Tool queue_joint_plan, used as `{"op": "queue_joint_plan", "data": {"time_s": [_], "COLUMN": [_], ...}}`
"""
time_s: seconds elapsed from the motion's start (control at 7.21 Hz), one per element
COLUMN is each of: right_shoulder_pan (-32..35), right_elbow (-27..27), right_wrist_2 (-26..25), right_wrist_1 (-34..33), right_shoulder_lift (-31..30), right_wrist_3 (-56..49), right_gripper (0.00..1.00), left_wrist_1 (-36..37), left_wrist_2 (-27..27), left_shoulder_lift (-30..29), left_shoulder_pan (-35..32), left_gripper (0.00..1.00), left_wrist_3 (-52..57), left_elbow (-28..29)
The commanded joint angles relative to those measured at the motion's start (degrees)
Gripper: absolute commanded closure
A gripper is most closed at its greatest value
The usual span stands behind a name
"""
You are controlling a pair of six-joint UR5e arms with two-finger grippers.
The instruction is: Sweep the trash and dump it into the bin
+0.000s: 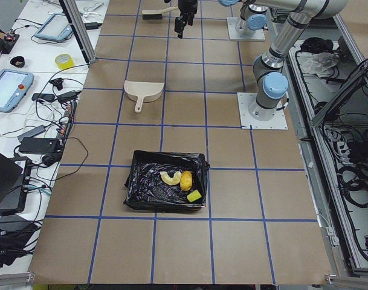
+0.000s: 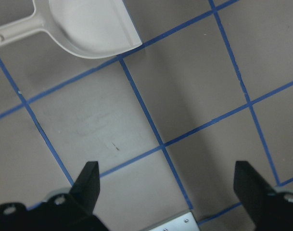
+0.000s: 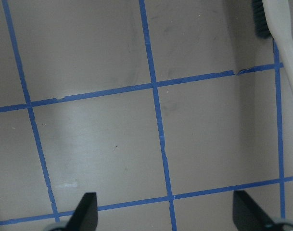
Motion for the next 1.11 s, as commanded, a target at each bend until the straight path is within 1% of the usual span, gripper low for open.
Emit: {"op": "queue_joint_plan", "data": {"time_s": [0.0,0.14,0.28,0.97], "right_shoulder_pan": [0.0,0.0,0.0,-0.2], "right_elbow": [-0.1,-0.2,-0.4,-0.8], "right_wrist_2": [0.3,-0.1,0.2,0.2], "right_wrist_1": [-1.0,-0.3,0.0,0.1], "right_shoulder_lift": [0.1,-0.3,-0.7,-1.9], "right_wrist_3": [0.2,0.1,0.0,-0.1], "right_gripper": [0.00,0.00,0.00,0.00], "left_wrist_1": [-0.2,2.6,7.4,7.4], "left_wrist_2": [1.8,4.3,4.4,4.5], "left_shoulder_lift": [1.5,0.1,-0.6,-1.0], "left_shoulder_pan": [-0.5,-0.5,-0.6,-0.6], "left_gripper": [0.00,0.00,0.00,0.00], "left_wrist_3": [-9.1,-10.0,-11.6,-11.5], "left_elbow": [-1.6,-1.6,-1.7,-1.8]}}
